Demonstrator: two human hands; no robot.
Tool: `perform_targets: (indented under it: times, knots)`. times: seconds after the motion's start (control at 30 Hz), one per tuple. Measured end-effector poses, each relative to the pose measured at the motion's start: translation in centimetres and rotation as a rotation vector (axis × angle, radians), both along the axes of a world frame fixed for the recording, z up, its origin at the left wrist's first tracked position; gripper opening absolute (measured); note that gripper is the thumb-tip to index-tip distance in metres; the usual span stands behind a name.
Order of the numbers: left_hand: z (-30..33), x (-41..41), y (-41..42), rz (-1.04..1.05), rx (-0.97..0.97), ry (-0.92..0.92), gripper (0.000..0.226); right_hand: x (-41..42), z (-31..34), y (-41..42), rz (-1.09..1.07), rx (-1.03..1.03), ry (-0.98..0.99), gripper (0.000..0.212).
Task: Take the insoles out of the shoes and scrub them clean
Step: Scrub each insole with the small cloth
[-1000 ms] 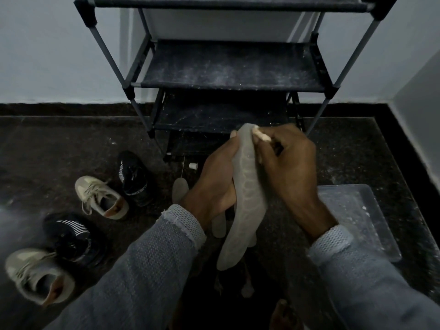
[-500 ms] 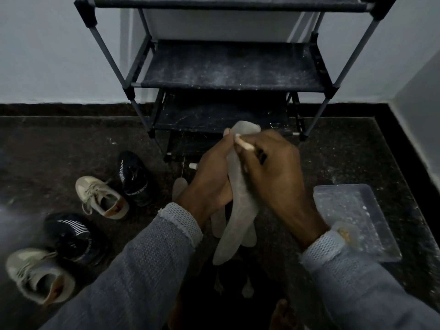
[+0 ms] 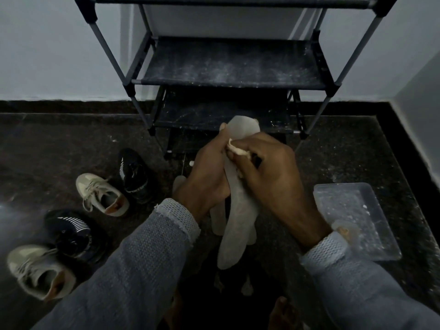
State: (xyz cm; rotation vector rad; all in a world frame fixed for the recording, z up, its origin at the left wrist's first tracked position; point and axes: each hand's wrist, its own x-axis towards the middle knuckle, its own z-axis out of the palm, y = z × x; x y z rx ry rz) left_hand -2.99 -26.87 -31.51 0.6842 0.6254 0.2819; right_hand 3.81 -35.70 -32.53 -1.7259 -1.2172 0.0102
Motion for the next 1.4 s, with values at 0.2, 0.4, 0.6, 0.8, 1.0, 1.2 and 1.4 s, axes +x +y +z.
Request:
perform_targets:
  times: [0.2, 0.4, 0.6, 0.8, 1.0, 1.2, 1.4]
  knots:
    - [0.2, 0.0, -0.4, -0.040, 0.030, 0.015, 0.055, 2.6, -0.5, -0.7, -0.236, -0.036, -0.003, 0.009]
    - [0.0, 0.0, 0.1, 0.016, 0.021, -0.001, 0.056, -0.4, -0.2, 0.1, -0.013, -0.002, -0.012, 0.013]
    - [0.1, 0.0, -0.6, -0.048, 0.032, 0.018, 0.054, 2.7, -0.6, -0.5, -0.257, -0.040, 0.016, 0.009]
    - [-0.3, 0.0, 0.1, -0.005, 0.014, 0.028, 0.056, -0.7, -0.4, 0.0, -0.058, -0.020, 0.013, 0.011]
    - [-0.2, 0.0, -0.4, -0.041, 0.052, 0.042, 0.054, 2.3, -0.9, -0.4, -0.245, -0.054, -0.004, 0.007]
    - [-0.6, 0.0, -0.3, -0.061, 0.063, 0.039, 0.052, 1.0, -0.7, 0.1, -0.149, -0.014, 0.017, 0.009]
    - [-0.4, 0.1, -0.9, -0.064, 0.055, 0.069, 0.050, 2.6, -0.5, -0.1, -0.272, -0.032, 0.064, 0.009]
